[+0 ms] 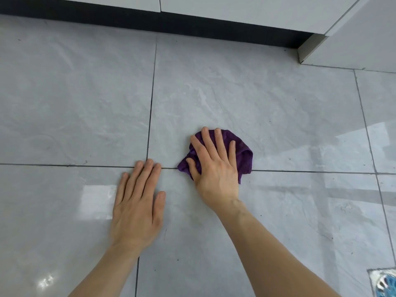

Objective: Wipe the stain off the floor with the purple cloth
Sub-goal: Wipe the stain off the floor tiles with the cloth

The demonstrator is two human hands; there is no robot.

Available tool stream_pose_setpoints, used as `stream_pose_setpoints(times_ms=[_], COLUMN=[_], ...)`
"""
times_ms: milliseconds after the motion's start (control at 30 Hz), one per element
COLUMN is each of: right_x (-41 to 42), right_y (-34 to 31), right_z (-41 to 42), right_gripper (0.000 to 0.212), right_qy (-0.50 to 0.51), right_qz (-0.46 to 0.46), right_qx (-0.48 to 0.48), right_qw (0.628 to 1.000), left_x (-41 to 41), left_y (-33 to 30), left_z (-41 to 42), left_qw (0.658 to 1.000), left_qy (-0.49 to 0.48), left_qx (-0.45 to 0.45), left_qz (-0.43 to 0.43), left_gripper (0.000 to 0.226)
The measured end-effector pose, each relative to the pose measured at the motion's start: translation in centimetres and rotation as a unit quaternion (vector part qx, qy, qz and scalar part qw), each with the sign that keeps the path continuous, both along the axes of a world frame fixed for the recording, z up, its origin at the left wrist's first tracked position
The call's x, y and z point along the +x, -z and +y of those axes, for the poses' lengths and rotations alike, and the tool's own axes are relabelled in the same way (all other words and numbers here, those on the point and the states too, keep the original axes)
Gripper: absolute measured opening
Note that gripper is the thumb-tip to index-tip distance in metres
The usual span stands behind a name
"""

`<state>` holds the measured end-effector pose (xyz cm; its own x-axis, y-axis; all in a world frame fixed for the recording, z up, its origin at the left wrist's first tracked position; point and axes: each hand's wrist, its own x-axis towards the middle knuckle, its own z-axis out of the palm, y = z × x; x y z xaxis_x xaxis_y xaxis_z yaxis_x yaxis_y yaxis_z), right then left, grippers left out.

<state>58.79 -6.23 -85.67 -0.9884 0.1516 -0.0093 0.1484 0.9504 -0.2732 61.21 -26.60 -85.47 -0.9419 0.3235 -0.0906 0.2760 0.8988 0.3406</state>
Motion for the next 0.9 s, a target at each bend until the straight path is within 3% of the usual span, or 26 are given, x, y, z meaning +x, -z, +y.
stream_pose_setpoints(times_ms=[367,567,900], right_x=[5.0,6.2,10.9], right_y=[-0.3,-0.1,-0.3], right_z=[9.0,8.0,-0.1], right_gripper=[0.052,0.055,0.054], right_qy=[0.195,0.261,0.213], right_qz=[-0.015,-0.002,0.047], right_qx=[-0.013,-0.04,-0.11], right_qw=[0.981,0.965,0.97], left_x=[0.0,0.0,0.0], left_y=[0.2,0.1,-0.1], left_z=[0.0,0.3,0.5], left_qw=[1.0,1.0,1.0], left_qy=[0.0,-0.003,0.0], left_qx=[-0.007,-0.009,-0.014], left_qz=[0.003,0.01,0.01], left_gripper=[0.06,0.062,0.063])
